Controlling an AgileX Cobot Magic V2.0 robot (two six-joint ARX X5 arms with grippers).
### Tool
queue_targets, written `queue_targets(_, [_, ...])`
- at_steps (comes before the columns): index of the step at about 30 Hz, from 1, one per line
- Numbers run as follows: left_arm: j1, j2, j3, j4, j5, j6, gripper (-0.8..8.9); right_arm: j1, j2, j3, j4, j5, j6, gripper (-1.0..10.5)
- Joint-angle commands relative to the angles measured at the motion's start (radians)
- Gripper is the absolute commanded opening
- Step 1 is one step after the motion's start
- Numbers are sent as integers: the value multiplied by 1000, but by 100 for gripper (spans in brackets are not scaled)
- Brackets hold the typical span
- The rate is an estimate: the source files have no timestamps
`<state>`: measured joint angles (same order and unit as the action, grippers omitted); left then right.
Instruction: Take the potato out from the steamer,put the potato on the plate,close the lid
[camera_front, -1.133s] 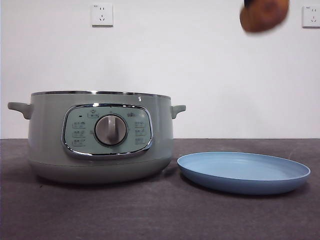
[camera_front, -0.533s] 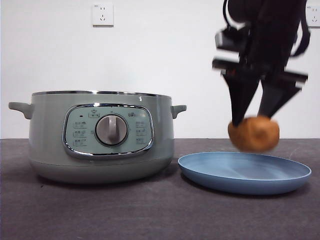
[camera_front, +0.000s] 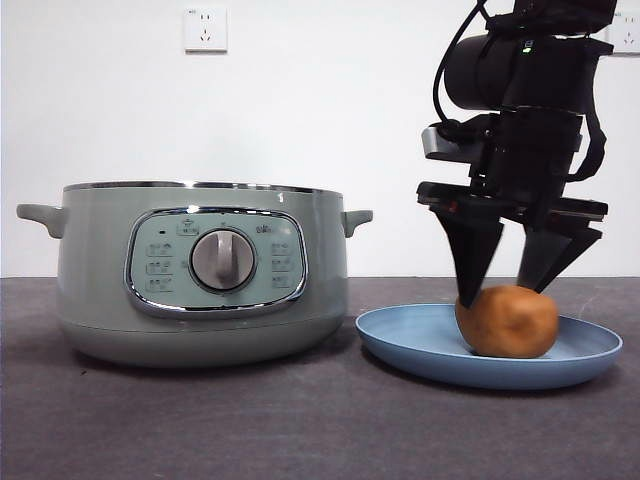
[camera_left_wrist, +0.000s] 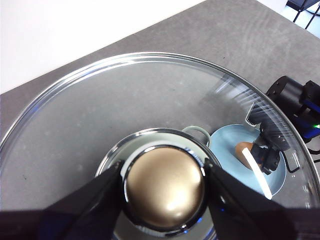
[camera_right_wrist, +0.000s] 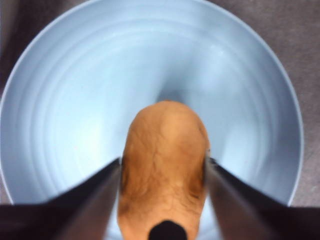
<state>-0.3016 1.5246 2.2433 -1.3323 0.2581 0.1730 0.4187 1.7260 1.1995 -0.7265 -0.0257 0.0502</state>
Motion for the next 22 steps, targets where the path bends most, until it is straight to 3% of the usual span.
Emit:
queue_targets(1, [0,-5,7,24,13,11,-8,0,-25,-18,1,0,13,504])
queue_targets(14, [0,56,7,40,18,27,-8,0,-395,-17,-50,-1,13,501])
queue_targets(22, [-1,155,3,108,92,34,-8,-1,-625,-17,-94,3,13,500])
